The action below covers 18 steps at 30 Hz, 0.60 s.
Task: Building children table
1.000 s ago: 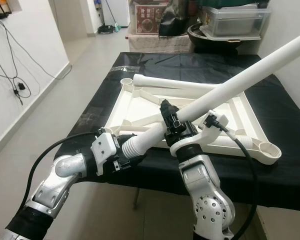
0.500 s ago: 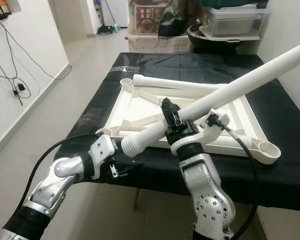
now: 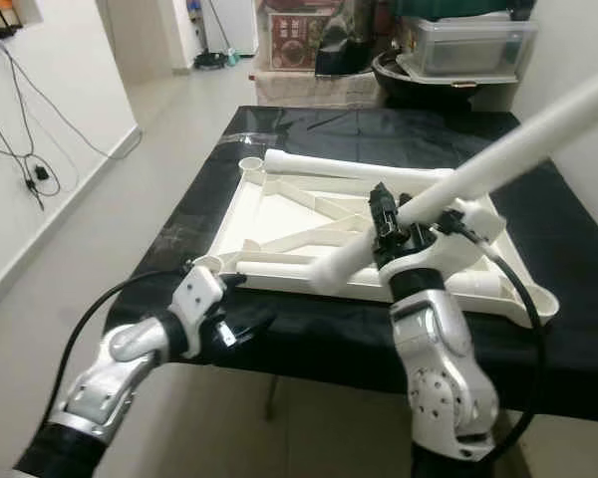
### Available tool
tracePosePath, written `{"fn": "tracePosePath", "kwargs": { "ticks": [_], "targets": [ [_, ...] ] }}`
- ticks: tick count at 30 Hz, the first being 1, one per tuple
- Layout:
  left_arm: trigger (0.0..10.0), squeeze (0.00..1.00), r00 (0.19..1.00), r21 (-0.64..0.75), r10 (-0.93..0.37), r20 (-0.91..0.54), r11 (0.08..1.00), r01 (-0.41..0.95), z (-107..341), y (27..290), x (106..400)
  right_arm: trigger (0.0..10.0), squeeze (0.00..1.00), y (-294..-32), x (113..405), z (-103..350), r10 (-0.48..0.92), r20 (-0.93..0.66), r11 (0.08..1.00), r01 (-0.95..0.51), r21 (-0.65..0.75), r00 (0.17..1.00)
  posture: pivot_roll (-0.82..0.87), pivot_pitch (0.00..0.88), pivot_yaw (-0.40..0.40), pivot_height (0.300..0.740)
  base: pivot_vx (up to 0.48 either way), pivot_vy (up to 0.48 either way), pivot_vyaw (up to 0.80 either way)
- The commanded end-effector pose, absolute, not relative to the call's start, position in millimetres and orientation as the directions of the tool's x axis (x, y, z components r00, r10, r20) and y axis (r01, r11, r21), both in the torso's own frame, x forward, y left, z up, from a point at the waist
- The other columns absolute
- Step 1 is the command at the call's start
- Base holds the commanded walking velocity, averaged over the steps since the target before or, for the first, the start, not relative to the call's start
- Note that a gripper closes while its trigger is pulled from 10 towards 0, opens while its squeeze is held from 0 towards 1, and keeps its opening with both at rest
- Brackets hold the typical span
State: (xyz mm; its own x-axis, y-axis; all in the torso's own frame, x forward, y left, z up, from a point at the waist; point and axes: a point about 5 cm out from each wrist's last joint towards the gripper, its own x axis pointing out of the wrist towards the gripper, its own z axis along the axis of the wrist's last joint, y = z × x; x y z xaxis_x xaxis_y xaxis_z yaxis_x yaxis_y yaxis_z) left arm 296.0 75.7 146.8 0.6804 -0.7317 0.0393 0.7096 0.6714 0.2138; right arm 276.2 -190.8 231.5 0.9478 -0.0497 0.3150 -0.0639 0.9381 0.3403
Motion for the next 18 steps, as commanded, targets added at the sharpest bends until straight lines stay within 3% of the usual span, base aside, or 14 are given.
{"fn": "tracePosePath", "kwargs": {
  "ticks": [1, 16, 18],
  "targets": [
    [10.0, 0.0, 0.709, 0.178, -0.703, 0.051, 0.705, 0.686, 144.1, 75.6, 291.4, 10.0, 0.0, -184.8, 277.5, 228.8, -0.043, 0.317, 0.964, -0.044, 0.263, 0.947, 0.04, 0.0, -0.018, 0.74, 0.0, 0.0, 0.8],
    [10.0, 0.0, 0.771, 0.069, -0.627, 0.11, 0.779, 0.624, 152.9, 65.5, 291.5, 10.0, 0.0, -173.3, 278.3, 224.0, -0.011, 0.315, 0.987, -0.039, 0.154, 0.949, 0.04, 0.0, -0.033, 0.74, 0.0, 0.0, 0.8],
    [10.0, 0.0, 0.795, 0.052, -0.593, 0.129, 0.804, 0.592, 157.1, 66.8, 293.4, 10.0, 0.0, -170.7, 278.8, 223.4, -0.009, 0.315, 0.985, -0.046, 0.165, 0.949, 0.03, 0.0, -0.036, 0.74, 0.0, 0.0, 0.0]
  ]
}}
